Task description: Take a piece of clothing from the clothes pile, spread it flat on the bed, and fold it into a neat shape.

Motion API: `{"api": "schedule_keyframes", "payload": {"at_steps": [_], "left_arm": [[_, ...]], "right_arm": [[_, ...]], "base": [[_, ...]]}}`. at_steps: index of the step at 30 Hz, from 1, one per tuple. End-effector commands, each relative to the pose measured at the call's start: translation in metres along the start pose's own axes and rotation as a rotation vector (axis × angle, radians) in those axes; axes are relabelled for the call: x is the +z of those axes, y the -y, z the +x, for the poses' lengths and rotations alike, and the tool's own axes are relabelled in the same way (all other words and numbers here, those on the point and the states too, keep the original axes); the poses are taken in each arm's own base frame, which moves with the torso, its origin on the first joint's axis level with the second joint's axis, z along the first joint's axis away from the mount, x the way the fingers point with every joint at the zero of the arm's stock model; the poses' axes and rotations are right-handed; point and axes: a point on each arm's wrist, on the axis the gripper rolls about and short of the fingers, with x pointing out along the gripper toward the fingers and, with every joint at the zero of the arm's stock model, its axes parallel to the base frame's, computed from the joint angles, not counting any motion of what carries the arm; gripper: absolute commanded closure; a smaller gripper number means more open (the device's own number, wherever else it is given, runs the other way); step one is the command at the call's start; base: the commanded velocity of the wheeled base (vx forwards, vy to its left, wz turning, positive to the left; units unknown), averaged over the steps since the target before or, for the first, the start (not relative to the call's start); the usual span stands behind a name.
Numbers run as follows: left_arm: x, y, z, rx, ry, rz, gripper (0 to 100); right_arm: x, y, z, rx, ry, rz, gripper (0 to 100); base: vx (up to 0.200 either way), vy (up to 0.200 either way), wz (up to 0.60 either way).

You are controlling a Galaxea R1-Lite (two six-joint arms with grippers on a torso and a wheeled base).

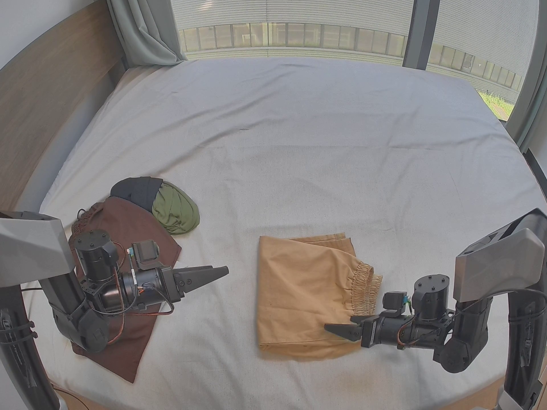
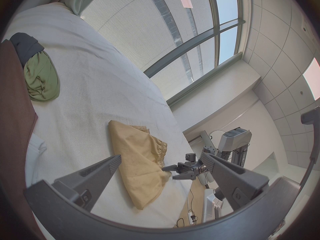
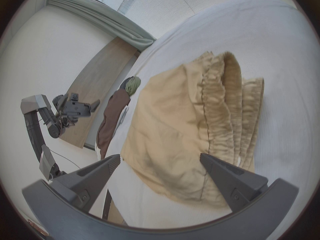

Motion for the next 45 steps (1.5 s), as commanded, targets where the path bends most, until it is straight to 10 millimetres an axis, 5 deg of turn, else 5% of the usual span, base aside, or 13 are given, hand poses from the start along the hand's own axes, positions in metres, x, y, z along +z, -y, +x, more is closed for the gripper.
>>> {"api": "schedule_keyframes", "payload": {"at_steps": [1, 13, 45], "left_arm": [[0.000, 0.000, 0.000, 0.000, -0.001, 0.000, 0], [0.001, 0.000, 0.000, -0.002, 0.002, 0.007, 0], [0.000, 0.000, 0.000, -0.003, -0.001, 0.005, 0]], "right_arm": [[0.025, -0.006, -0.003, 0.028, 0.103, -0.030, 0], [0.050, 0.009, -0.013, -0.007, 0.206, -0.039, 0], [0.057, 0.025, -0.016, -0.045, 0.240, -0.025, 0]], "base": [[0.000, 0.000, 0.00], [0.000, 0.000, 0.00], [0.000, 0.000, 0.00]]}}
